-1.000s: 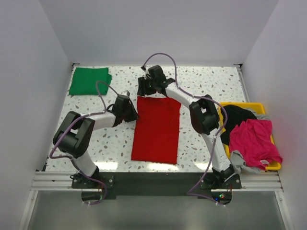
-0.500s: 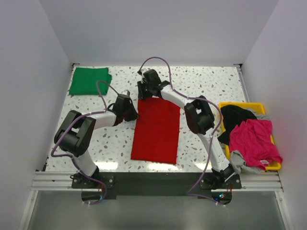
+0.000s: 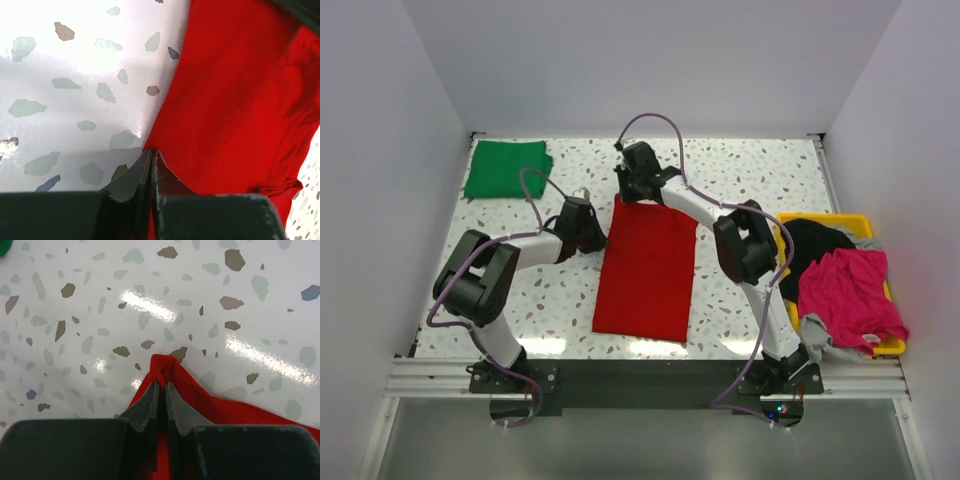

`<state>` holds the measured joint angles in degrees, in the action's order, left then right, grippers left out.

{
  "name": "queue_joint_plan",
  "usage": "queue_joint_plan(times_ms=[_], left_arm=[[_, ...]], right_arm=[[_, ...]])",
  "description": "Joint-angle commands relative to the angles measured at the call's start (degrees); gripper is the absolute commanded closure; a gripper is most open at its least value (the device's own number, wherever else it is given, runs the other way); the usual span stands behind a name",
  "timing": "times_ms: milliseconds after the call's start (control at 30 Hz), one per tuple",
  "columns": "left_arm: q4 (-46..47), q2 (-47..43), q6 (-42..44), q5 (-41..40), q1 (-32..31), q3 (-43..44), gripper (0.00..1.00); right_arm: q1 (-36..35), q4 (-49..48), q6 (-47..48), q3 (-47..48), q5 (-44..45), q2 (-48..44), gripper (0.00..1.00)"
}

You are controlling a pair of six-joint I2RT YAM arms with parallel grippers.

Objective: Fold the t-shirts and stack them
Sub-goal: Fold the tshirt

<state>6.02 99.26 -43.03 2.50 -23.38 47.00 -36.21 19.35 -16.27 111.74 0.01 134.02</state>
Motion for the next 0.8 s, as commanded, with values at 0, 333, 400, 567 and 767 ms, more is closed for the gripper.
queue_joint_plan(times_ms=[0, 333, 400, 567, 767], left_arm=[[-2.59, 1.81, -0.22, -2.33, 0.35, -1.74, 0.94], [-2.42, 2.07, -0.3, -2.33, 0.35, -1.56, 0.94], [-2.59, 1.9, -0.22, -2.33, 0.35, -1.39, 0.94], [-2.68, 1.2, 0.22, -2.33, 0.35, -0.78, 0.9], [-4.44, 0.32, 1.8, -1.89, 0.35, 2.99, 0.8]], right_arm=[[0.52, -0.81, 0.54, -0.91, 4.12, -5.61, 0.93], [0.7, -0.02, 0.19, -0.47, 4.73, -1.31, 0.92], [0.7, 0.24, 0.1, -0.65, 5.26, -0.78, 0.92], [0.79, 0.51, 0.27, -0.3, 5.09, -0.77, 0.77], [0.79, 2.88, 1.24, 2.6, 5.17, -3.14, 0.56]])
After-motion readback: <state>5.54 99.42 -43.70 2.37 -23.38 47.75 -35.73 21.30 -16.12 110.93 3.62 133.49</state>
